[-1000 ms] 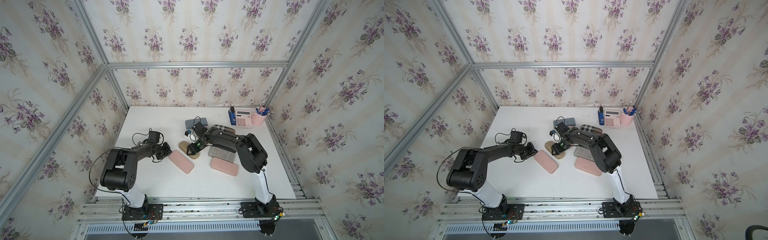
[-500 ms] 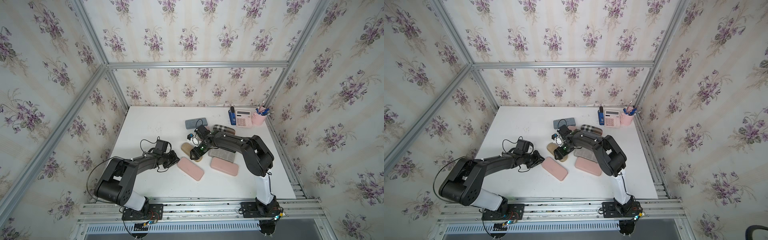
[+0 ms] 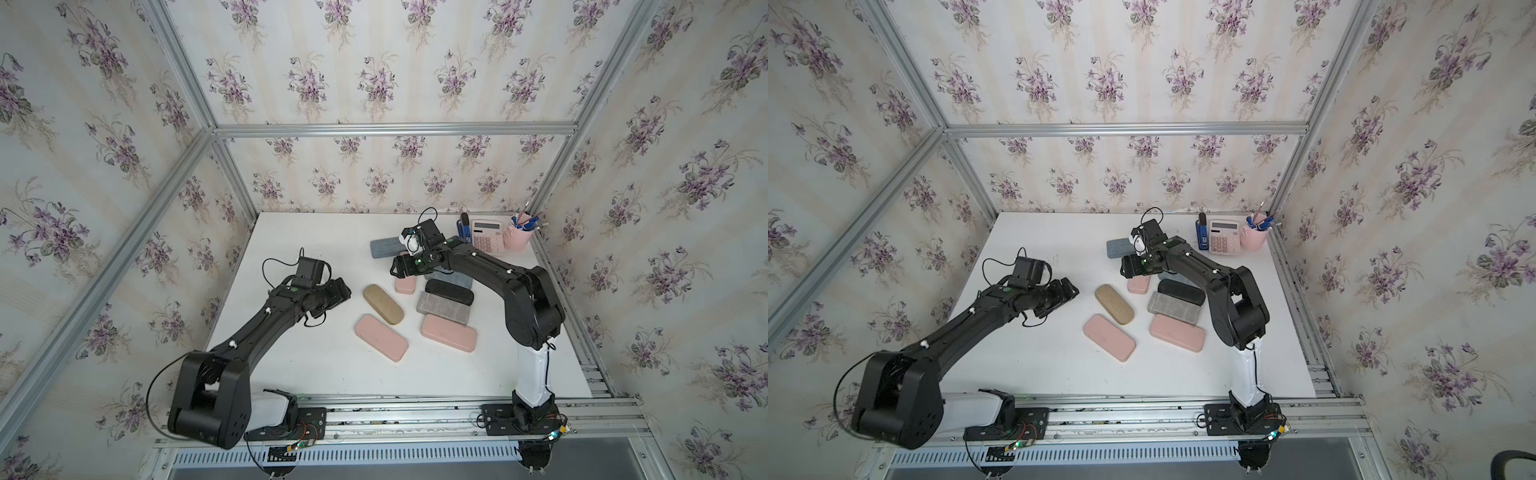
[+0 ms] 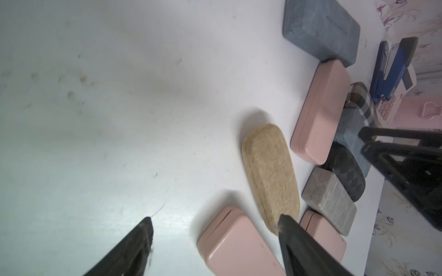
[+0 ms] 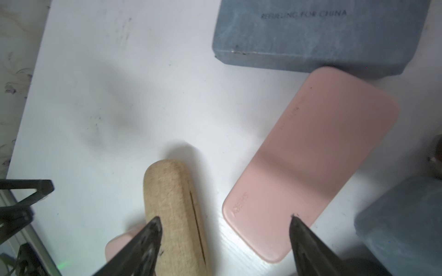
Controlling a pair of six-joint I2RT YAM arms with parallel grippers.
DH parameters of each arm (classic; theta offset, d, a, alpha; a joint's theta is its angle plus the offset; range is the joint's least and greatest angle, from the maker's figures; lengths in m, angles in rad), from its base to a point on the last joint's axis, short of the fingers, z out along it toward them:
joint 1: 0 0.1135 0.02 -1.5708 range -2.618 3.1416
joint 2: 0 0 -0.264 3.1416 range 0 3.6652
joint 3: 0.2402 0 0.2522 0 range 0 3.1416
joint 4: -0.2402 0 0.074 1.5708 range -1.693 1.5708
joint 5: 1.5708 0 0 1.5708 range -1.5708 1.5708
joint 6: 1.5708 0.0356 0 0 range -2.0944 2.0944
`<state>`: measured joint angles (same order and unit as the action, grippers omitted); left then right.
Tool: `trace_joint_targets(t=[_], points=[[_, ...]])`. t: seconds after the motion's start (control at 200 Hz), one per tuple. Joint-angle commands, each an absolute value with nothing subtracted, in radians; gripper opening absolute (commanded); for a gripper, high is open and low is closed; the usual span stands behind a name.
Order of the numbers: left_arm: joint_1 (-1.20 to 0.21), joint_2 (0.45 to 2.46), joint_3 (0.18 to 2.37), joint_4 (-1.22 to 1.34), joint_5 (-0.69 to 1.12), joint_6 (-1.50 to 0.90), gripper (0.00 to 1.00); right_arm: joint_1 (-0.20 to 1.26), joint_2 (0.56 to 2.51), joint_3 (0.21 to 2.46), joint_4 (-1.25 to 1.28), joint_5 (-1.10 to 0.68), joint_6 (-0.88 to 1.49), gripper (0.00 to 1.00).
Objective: Close the glasses case
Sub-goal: Move the glasses case to the center of the board.
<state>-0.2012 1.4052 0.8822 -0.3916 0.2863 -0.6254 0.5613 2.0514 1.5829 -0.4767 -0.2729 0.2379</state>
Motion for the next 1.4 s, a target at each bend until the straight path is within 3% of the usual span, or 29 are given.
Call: trace_joint_targets(t=[0.0,0.145,0.37,0.525,0.709,0.964,1.279,1.399], points=[[-0.195,1.534,0.980,-0.367,0.317,-0.566,0.75,0.557,2.130,1.634,-0.502,-0.216,0.319,0.83],[-0.196,1.667,1.081,-0.336,0.323,-0.565,0.68,0.555,2.198,1.694,-0.557,-0.144,0.322,0.82],[-0.201,1.791,1.153,-0.303,0.366,-0.555,0.46,0.552,2.123,1.630,-0.539,-0.101,0.343,0.82],[-0.230,1.840,1.181,-0.280,0.396,-0.553,0.40,0.552,2.087,1.600,-0.527,-0.083,0.356,0.82],[-0.274,1.922,1.228,-0.283,0.404,-0.551,0.33,0.514,2.179,1.679,-0.548,-0.138,0.328,0.80],[-0.311,1.948,1.203,-0.259,0.436,-0.545,0.32,0.514,2.306,1.839,-0.642,-0.168,0.222,0.74],[-0.331,1.802,1.030,-0.228,0.406,-0.562,0.31,0.530,2.298,1.827,-0.649,-0.253,0.067,0.70],[-0.302,1.727,0.992,-0.266,0.341,-0.587,0.41,0.581,2.300,1.832,-0.696,-0.263,-0.017,0.68]])
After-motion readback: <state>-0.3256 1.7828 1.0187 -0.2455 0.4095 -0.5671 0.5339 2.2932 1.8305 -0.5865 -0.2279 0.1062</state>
